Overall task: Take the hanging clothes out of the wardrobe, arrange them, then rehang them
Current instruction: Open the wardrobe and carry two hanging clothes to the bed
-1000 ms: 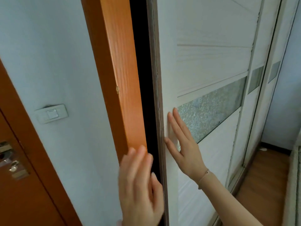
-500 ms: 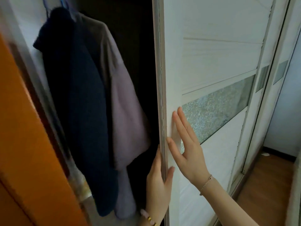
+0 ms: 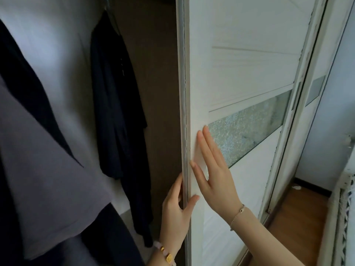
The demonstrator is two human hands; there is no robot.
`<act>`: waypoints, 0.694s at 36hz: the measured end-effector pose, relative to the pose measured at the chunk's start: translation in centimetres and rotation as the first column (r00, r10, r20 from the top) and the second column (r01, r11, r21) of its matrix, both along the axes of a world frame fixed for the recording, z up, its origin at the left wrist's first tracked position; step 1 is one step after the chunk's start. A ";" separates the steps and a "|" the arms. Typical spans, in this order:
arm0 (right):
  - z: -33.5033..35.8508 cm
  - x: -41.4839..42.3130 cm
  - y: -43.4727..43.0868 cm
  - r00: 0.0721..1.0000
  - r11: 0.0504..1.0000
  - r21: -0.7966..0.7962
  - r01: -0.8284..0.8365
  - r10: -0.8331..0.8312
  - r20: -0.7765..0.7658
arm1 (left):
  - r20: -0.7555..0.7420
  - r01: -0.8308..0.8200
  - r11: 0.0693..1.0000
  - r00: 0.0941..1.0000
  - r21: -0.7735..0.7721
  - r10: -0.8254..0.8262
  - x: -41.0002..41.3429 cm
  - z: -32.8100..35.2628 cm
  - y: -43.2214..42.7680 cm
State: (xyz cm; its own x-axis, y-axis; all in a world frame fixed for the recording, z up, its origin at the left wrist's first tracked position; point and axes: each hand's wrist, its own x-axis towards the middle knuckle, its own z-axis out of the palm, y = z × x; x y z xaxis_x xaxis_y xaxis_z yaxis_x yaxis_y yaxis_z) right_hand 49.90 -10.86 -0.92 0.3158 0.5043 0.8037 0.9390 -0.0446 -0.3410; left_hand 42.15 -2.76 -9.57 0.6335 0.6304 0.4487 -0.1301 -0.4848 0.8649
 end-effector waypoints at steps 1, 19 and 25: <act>0.0 0.8 -0.1 1.000 1.000 -0.006 0.004 -0.004 -0.007 | -0.004 -0.007 1.000 1.000 0.000 0.007 0.8 0.0 -0.1; 0.4 12.9 -2.0 0.979 0.995 -0.072 0.067 -0.079 -0.187 | -0.049 0.136 0.991 0.990 -0.007 -0.136 14.9 1.3 -0.5; 0.3 16.7 -1.9 0.961 0.982 -0.069 0.177 -0.188 -0.203 | -0.106 0.232 0.972 0.966 -0.035 -0.235 19.7 2.3 -0.7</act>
State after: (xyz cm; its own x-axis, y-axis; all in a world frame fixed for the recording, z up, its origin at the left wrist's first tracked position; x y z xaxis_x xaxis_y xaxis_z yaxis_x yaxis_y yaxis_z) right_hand 66.57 -12.80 -0.60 0.5633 0.4600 0.6864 0.8223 -0.2303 -0.5204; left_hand 61.81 -3.48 -7.23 0.8083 0.4684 0.3568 -0.1423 -0.4326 0.8903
